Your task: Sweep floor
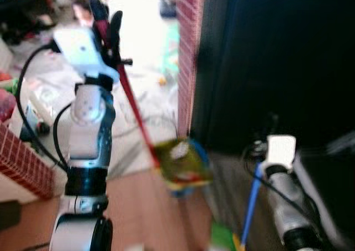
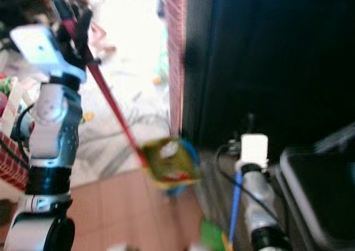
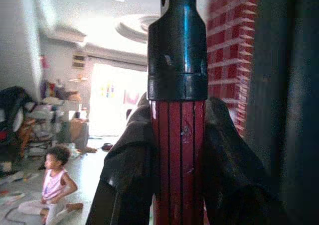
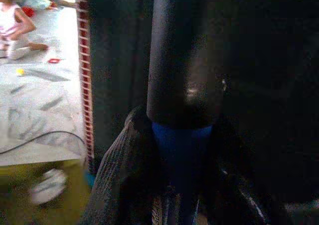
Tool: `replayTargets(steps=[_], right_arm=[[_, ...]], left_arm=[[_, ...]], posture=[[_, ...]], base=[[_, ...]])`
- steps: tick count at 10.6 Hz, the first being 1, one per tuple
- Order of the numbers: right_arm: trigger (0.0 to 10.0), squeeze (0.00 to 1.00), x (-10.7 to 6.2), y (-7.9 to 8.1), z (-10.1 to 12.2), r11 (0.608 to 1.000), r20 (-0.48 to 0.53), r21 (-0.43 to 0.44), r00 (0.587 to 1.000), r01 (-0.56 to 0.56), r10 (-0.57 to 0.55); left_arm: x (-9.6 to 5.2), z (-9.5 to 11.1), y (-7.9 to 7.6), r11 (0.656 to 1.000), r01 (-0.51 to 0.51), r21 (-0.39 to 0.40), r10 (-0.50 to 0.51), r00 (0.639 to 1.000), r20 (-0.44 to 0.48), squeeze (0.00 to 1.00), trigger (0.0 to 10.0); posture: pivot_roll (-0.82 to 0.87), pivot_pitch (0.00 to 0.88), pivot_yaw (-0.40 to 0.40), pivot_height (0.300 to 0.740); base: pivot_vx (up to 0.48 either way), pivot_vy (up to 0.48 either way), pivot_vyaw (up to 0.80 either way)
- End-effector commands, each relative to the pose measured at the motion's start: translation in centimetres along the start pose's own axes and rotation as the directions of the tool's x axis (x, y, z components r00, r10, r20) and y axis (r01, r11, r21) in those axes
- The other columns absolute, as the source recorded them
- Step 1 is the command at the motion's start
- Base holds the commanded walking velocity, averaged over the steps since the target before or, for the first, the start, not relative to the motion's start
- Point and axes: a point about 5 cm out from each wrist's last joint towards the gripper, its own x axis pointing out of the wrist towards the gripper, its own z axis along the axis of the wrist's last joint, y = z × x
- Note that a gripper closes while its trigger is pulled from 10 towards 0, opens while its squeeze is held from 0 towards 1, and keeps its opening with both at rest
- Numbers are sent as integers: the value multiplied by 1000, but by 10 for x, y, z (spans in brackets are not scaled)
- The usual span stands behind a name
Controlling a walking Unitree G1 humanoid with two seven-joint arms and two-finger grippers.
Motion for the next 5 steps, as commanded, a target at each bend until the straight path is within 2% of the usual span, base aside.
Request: replayTargets(steps=[1,2,5], right_arm=[[10000,0,4,2,6,999,24,-39,999,-23,24],[10000,0,3,1,5,999,22,-39,1000,-21,22],[10000,0,3,1,6,999,22,-44,999,-22,23]], left_arm=[[5,20,7,999,-13,52,8,996,92,0,10000],[6,20,6,997,-10,80,2,995,101,0,10000],[6,19,4,995,-8,97,-2,995,102,0,10000]], posture=[[-41,0,22,740],[-41,0,22,740],[-43,0,19,740]], base=[[472,0,0],[435,0,0],[0,0,0]])
